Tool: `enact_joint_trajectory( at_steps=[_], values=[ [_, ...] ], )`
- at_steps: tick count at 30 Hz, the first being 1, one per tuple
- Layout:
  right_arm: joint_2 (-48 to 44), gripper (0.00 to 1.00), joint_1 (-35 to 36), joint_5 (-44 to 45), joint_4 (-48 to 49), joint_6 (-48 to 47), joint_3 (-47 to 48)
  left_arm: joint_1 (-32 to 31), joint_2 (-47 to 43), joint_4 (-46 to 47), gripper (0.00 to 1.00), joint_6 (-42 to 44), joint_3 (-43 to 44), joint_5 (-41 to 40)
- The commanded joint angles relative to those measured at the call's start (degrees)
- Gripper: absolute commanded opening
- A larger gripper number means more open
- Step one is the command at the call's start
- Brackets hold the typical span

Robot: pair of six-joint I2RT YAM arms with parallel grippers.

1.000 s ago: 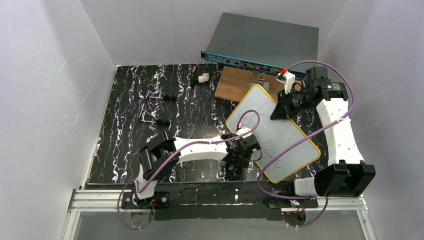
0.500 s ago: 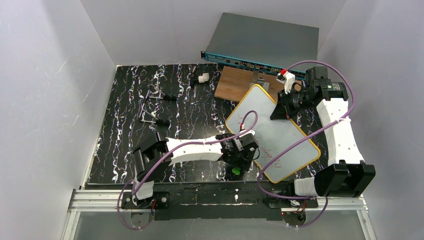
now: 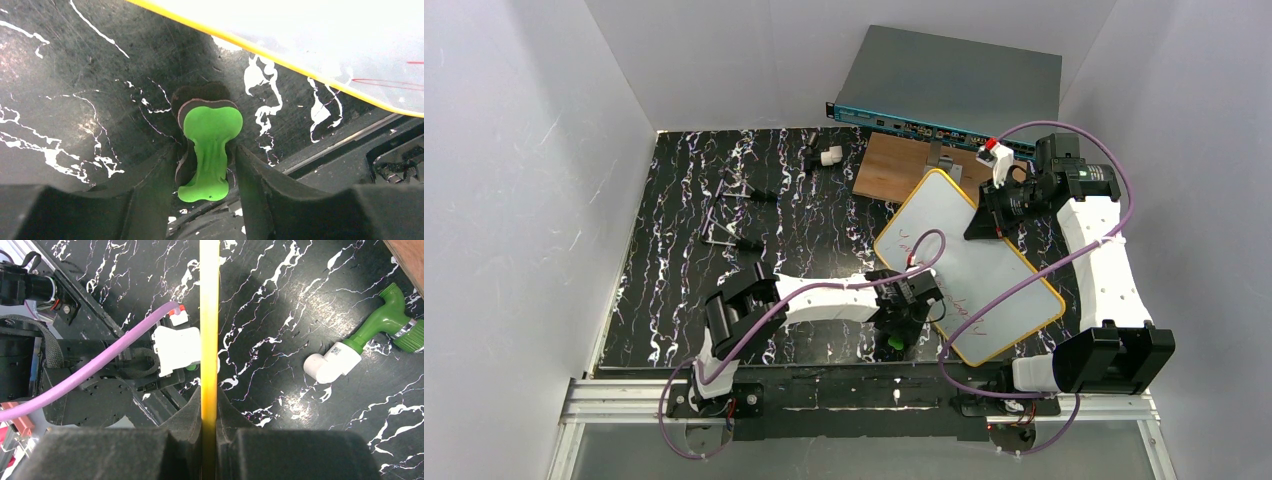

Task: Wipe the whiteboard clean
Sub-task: Pick up the whiteboard eraser from the center of the board.

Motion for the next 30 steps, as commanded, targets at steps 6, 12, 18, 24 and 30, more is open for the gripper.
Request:
enact_joint_trajectory(
  at_steps=[6,12,18,24,30],
  values=[
    [-0.77,0.01,-0.18,-4.59,1.84,-0.15,0.86,0.65,1.26,-1.37,0.3,1.39,2.29,-0.25],
    [-0.37,0.01,-0.16,-5.58,1.27,-1.03,0.61,0.82,-1.01,-0.75,0.0,2.47,0.13,-1.8],
    [0.77,0.01,1.61,-7.63,0.27,-2.08,1.51,2.45,-16.29,9.25,0.0,5.34,-13.4,-4.37],
    [6.02,0.01,9.38,-6.03,-0.83,-1.48,7.31,7.24,-37.68,24.48,0.0,11.82,-33.89,-1.99],
    [17.6,0.01,20.16,-0.79,-6.0,-2.58,22.27,13.99,-54.7,34.41,0.0,21.02,-47.46,1.6]
  ],
)
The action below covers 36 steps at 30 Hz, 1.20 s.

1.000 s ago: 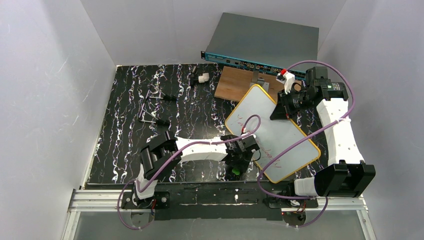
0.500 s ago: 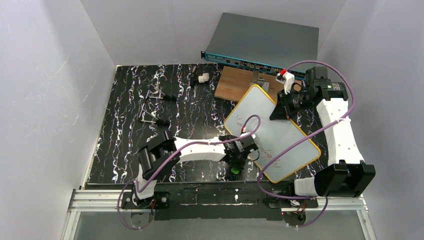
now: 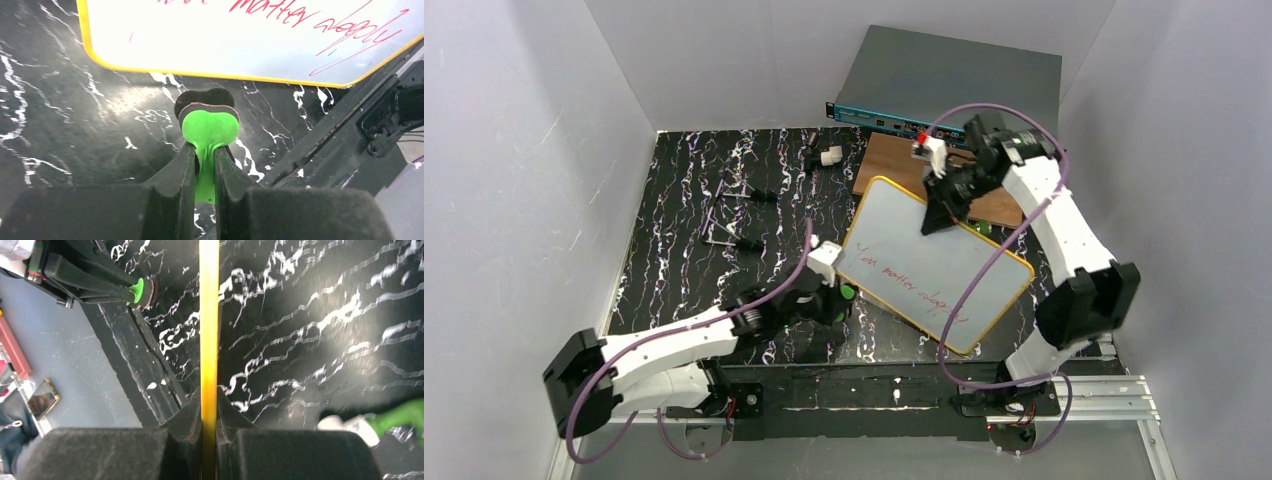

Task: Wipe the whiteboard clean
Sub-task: Pick up the whiteboard eraser from the center of the board, then erase the center of the board with the whiteboard.

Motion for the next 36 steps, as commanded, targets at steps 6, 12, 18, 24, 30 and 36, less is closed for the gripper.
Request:
enact_joint_trajectory(
  at_steps=[6,12,18,24,30,36],
  values=[
    [18.86,0.01,12.23,-0.88,-8.41,0.11,30.48,7.69,-14.58,15.97,0.0,15.79,-12.73,-6.17],
    [23.32,0.01,13.59,-2.72,-9.3,-0.21,33.59,14.62,-10.7,29.04,0.0,18.96,-16.07,-9.14],
    [23.87,0.01,13.83,-4.13,-9.25,0.05,33.5,16.96,-1.22,37.17,0.0,21.15,-13.62,-9.6],
    [23.54,0.01,14.57,-4.0,-8.03,0.86,31.45,17.02,3.4,38.73,0.0,19.5,-12.68,-4.62],
    [23.31,0.01,14.83,-3.96,-7.48,0.83,29.86,17.02,5.45,33.97,0.0,18.86,-11.17,-2.16],
    [22.6,0.01,15.7,-3.31,-7.13,0.83,29.06,17.01,6.32,29.04,0.0,13.89,-13.48,-1.89]
  ],
)
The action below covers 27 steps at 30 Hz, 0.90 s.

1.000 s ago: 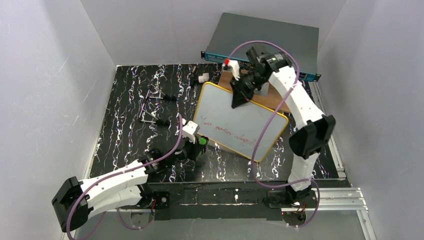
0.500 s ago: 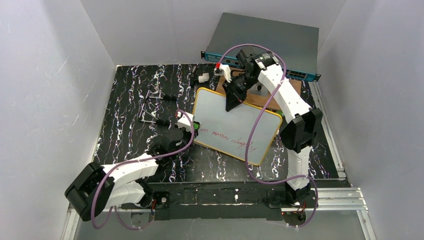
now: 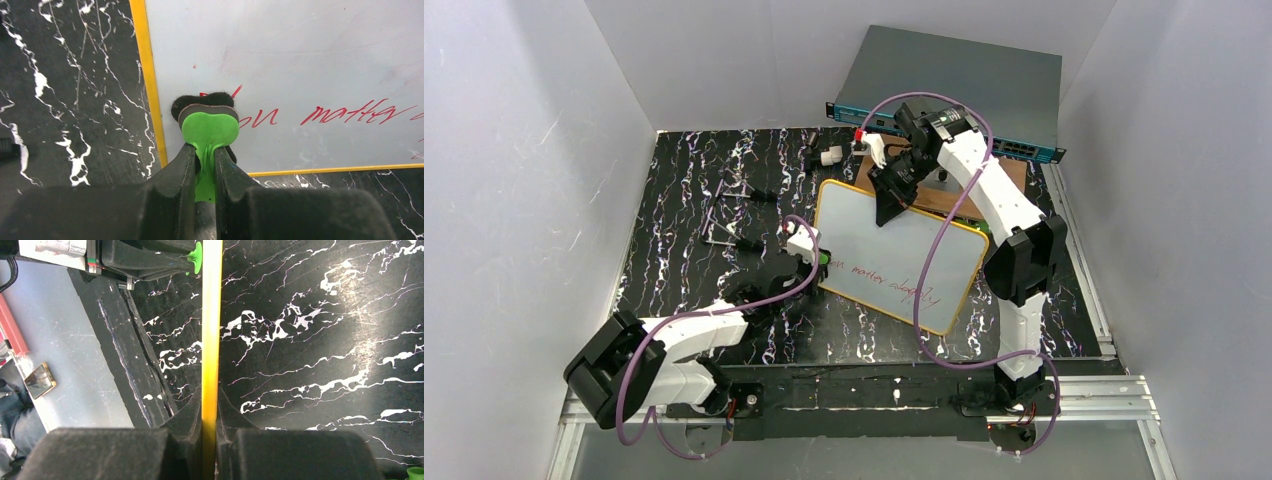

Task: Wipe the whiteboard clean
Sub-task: Erase the center of the board with the whiteboard.

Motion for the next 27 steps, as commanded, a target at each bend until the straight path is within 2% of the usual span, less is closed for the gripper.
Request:
enact_joint_trajectory(
  at_steps=[1,8,20,27],
  values=[
    [-2.66,0.01,1.74,-5.48,0.49,0.58,0.01,0.14,-0.31,-3.65,0.0,-4.81,-1.36,1.85],
    [-2.36,0.01,2.57,-5.06,0.47,0.57,-0.26,0.06,-1.81,-5.32,0.0,-7.71,-3.21,4.23],
    [-2.95,0.01,3.98,-4.03,1.02,0.57,-1.55,1.02,-2.1,-12.29,0.0,0.56,10.57,1.39],
    [-3.5,0.01,4.06,-3.5,1.3,0.56,-2.32,2.76,-1.43,-15.08,0.0,2.38,13.11,1.46]
  ],
)
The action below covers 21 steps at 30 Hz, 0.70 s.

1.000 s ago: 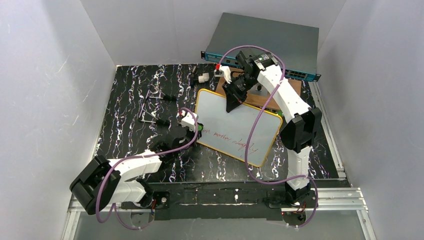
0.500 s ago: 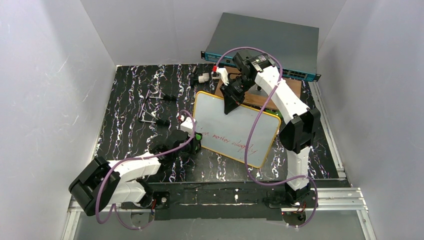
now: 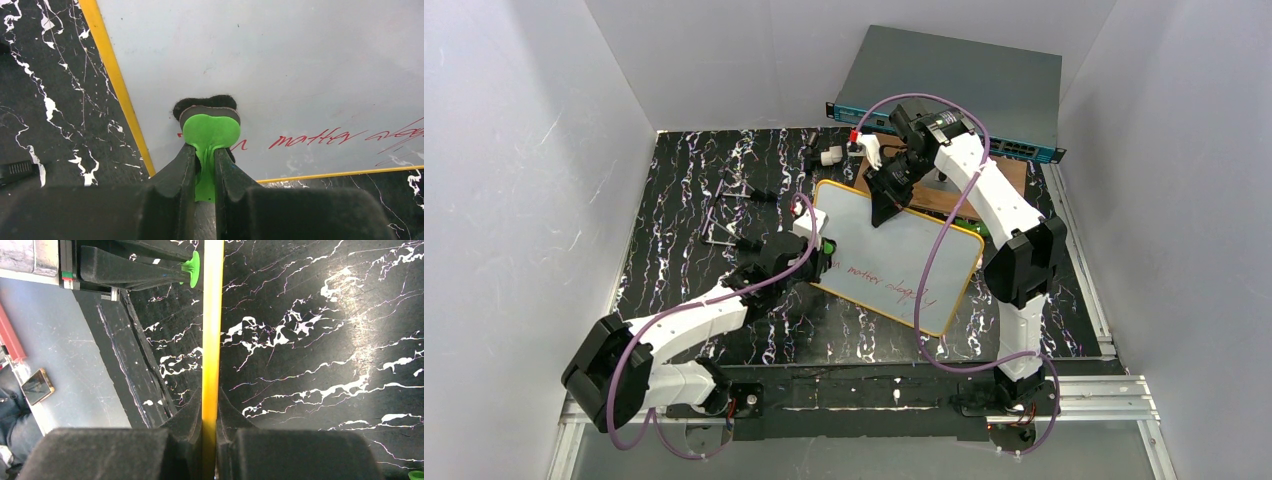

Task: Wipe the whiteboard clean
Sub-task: Erase the center of the board with the whiteboard.

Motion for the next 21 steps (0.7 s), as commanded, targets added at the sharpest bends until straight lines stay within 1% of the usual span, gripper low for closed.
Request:
enact_joint_trajectory(
  at_steps=[1,7,12,17,21],
  values=[
    [-2.88,0.01,2.26,-4.56,-1.06,-1.48,-1.15,1.69,-0.41,-0.01,0.0,1.87,1.76,-1.26],
    [-3.13,0.01,2.26,-4.77,-0.92,-1.52,-1.43,1.81,-1.07,-0.52,0.0,-2.13,-4.41,0.1],
    [-3.17,0.01,2.26,-4.82,-1.01,-1.58,-1.49,1.82,-1.17,-0.88,0.0,-5.57,-8.69,3.35],
    [-3.31,0.01,2.35,-4.77,-1.0,-1.62,-1.76,1.82,-0.23,-2.08,0.0,-7.49,-9.76,4.94],
    [-3.54,0.01,2.5,-4.75,-0.87,-1.62,-2.01,1.89,-0.01,-3.92,0.0,-7.67,-8.31,4.99]
  ],
)
